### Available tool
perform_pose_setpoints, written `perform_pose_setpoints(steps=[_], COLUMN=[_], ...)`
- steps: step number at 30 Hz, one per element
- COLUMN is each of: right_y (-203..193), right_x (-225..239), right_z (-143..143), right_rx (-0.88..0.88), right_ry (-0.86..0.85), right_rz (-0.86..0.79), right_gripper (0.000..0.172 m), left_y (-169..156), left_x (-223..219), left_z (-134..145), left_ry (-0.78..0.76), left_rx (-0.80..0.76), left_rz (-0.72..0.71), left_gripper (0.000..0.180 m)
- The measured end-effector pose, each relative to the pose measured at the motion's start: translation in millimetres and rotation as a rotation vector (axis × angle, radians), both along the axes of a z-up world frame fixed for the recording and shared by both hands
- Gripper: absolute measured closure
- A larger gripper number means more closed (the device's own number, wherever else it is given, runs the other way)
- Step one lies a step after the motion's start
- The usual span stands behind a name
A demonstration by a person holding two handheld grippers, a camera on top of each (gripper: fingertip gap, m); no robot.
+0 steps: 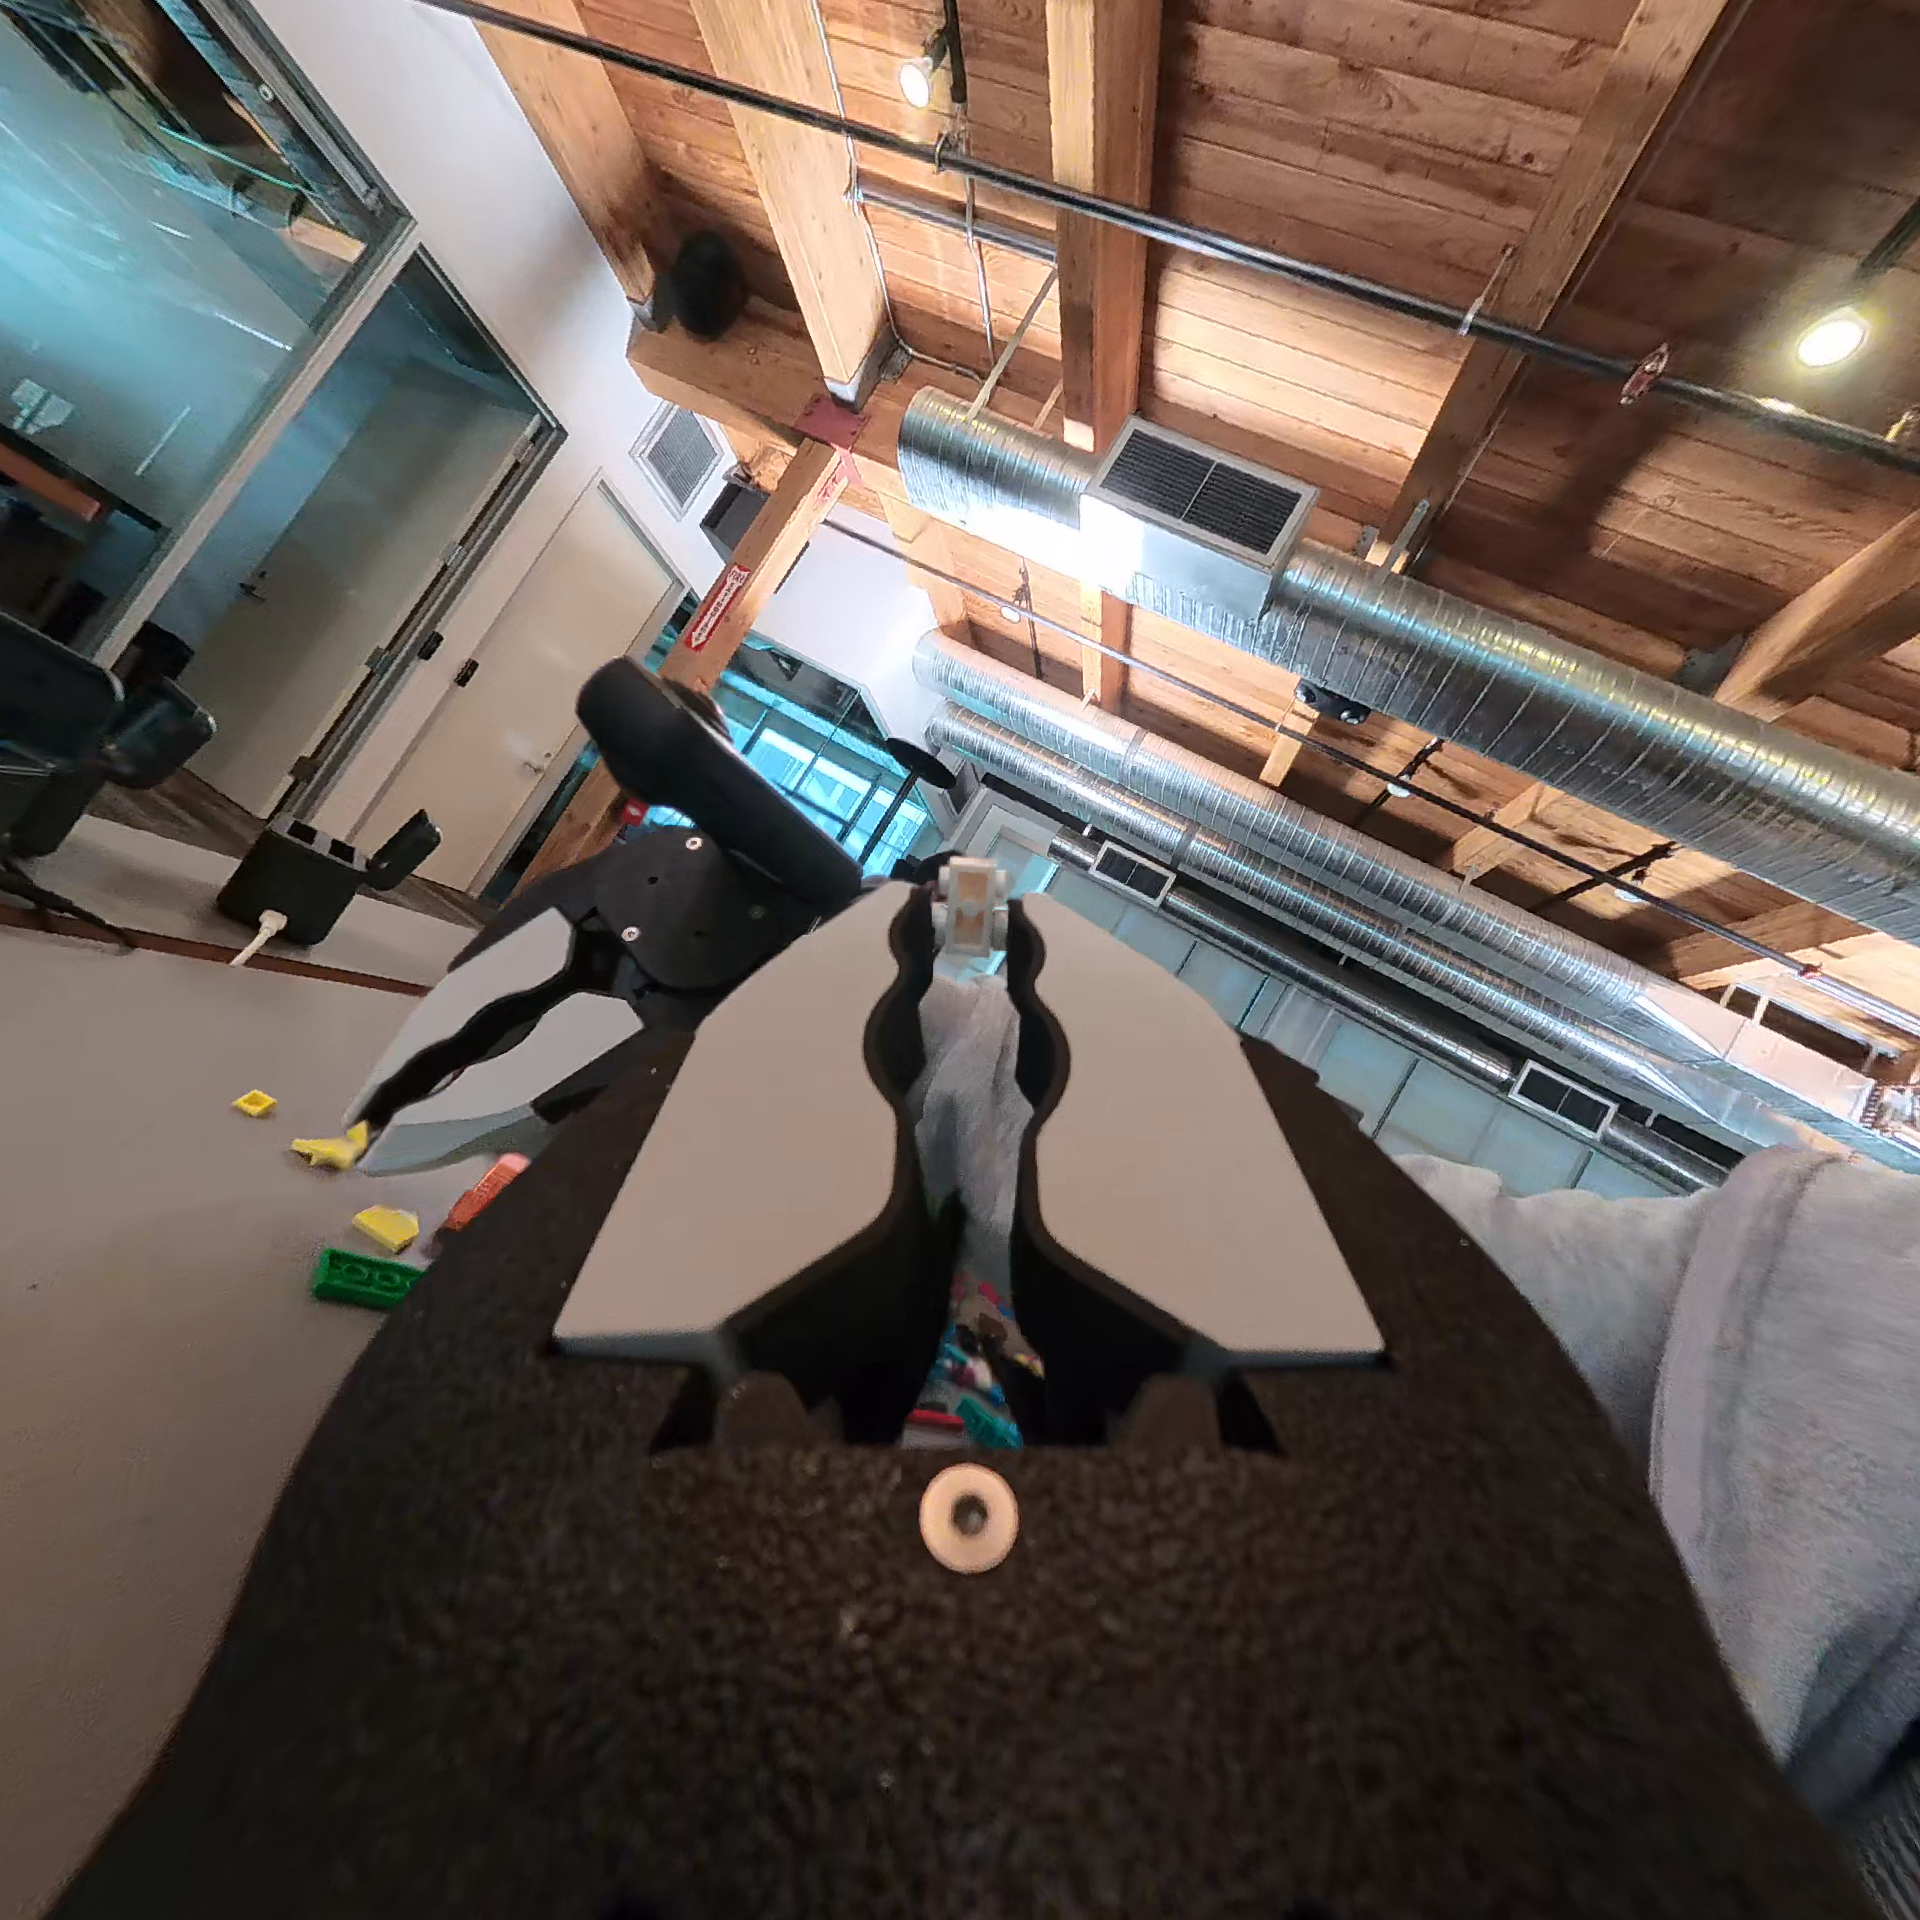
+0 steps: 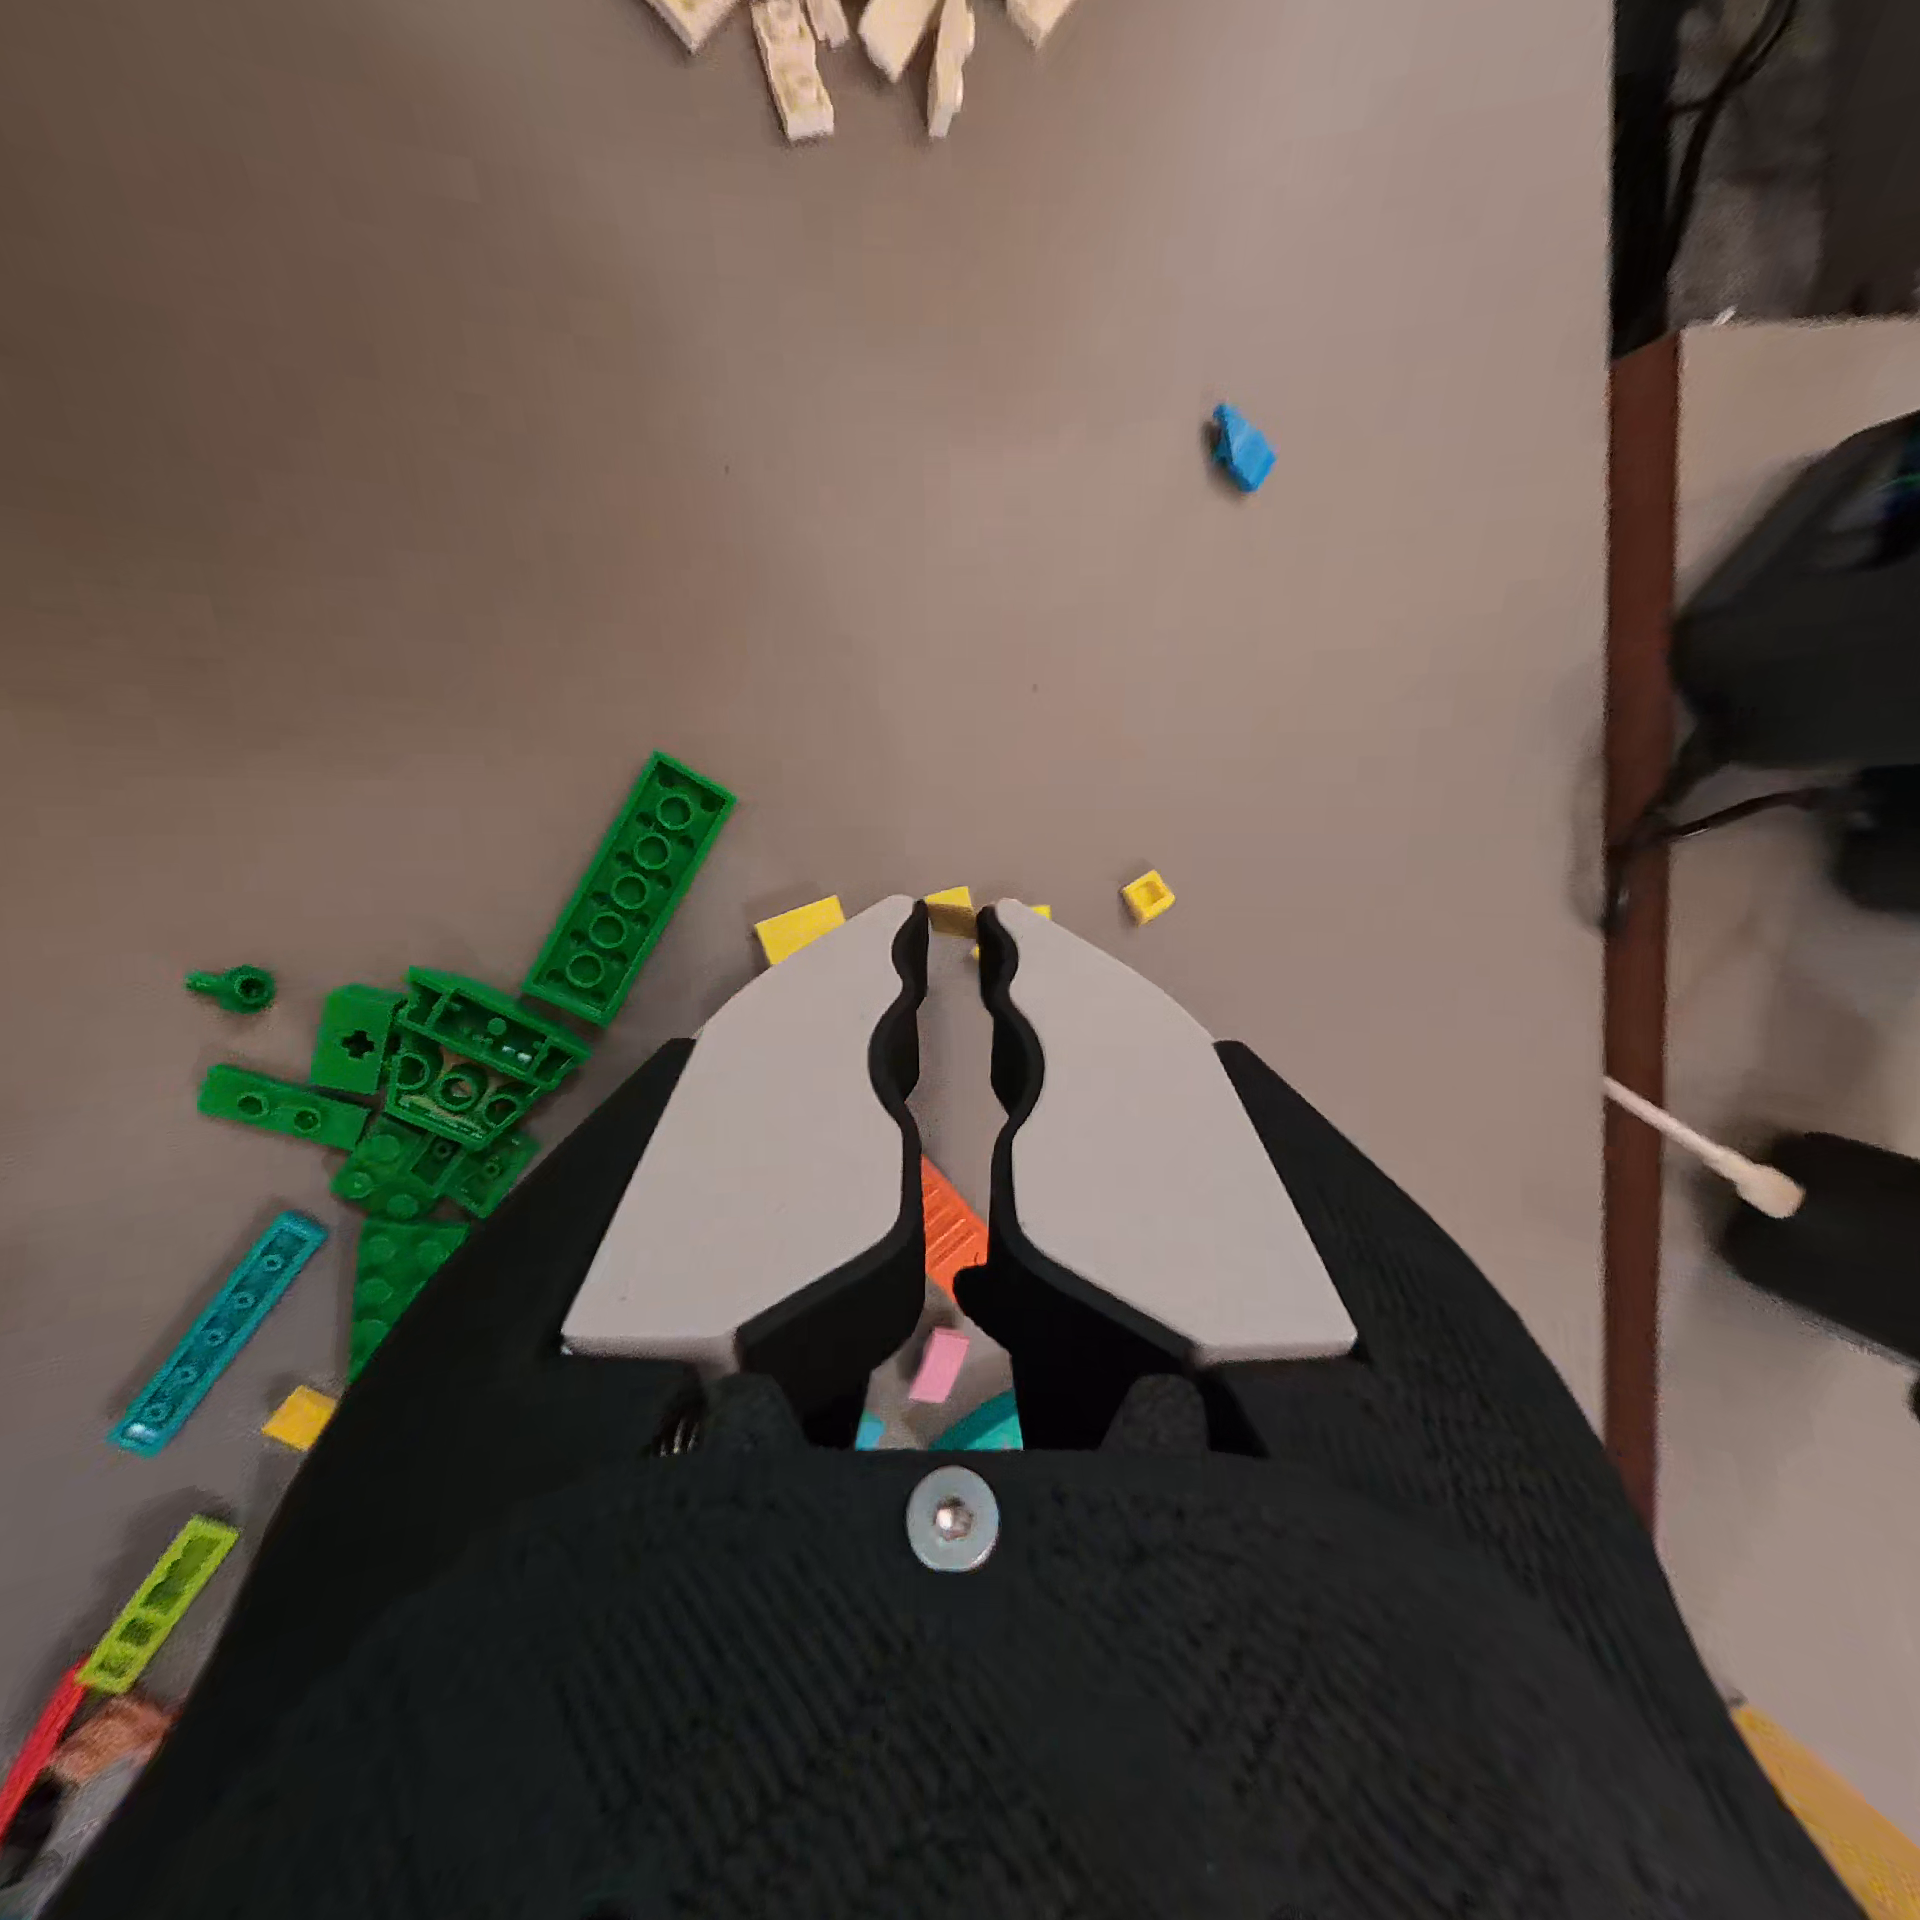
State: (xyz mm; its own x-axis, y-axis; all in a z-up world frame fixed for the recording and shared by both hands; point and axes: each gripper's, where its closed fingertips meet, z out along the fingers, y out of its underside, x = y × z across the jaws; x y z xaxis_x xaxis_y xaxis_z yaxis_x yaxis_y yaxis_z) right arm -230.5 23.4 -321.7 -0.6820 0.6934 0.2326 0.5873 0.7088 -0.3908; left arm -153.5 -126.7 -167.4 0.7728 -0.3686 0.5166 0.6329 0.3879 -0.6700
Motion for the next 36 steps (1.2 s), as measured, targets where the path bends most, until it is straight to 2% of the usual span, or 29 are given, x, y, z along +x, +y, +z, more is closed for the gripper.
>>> perform_pose_setpoints(steps=[1,4,6,8,11,13,15,17,22,27,29,31,36], right_y=[1,6,-1,-27,-90,-120,-141,-156,-158,-155,-154,-154,-148], right_x=[3,7,8,16,46,71,93,108,117,129,134,136,136], right_z=[-4,-3,14,45,109,145,158,160,153,150,148,145,142], right_rx=[0.001,0.005,-0.046,-0.212,-0.556,-0.661,-0.629,-0.523,-0.225,-0.232,-0.203,-0.173,-0.039], right_ry=[-0.019,-0.006,0.072,0.175,0.37,0.538,0.642,0.725,0.846,0.836,0.822,0.794,0.765], right_rz=[-0.012,-0.057,-0.086,-0.075,0.064,0.165,0.251,0.345,0.425,0.474,0.5,0.504,0.484], right_gripper=[0.162,0.14,0.133,0.134,0.139,0.144,0.145,0.144,0.142,0.144,0.153,0.155,0.156], left_y=[2,4,3,1,-4,-3,-2,1,4,7,9,10,14], left_x=[1,1,2,4,3,6,16,27,48,71,75,76,67], left_z=[-2,-5,-3,1,6,7,8,9,7,0,-1,-4,-7], left_ry=[0.002,-0.024,-0.056,-0.106,-0.192,-0.203,-0.179,-0.166,-0.154,-0.134,-0.142,-0.145,-0.063], left_rx=[-0.015,-0.014,0.011,0.058,0.126,0.135,0.132,0.126,0.098,0.036,0.025,0.016,-0.019], left_rz=[-0.001,-0.025,-0.063,-0.13,-0.212,-0.241,-0.31,-0.383,-0.541,-0.692,-0.712,-0.716,-0.547], left_gripper=[0.167,0.167,0.167,0.167,0.167,0.167,0.167,0.167,0.167,0.167,0.166,0.166,0.161])
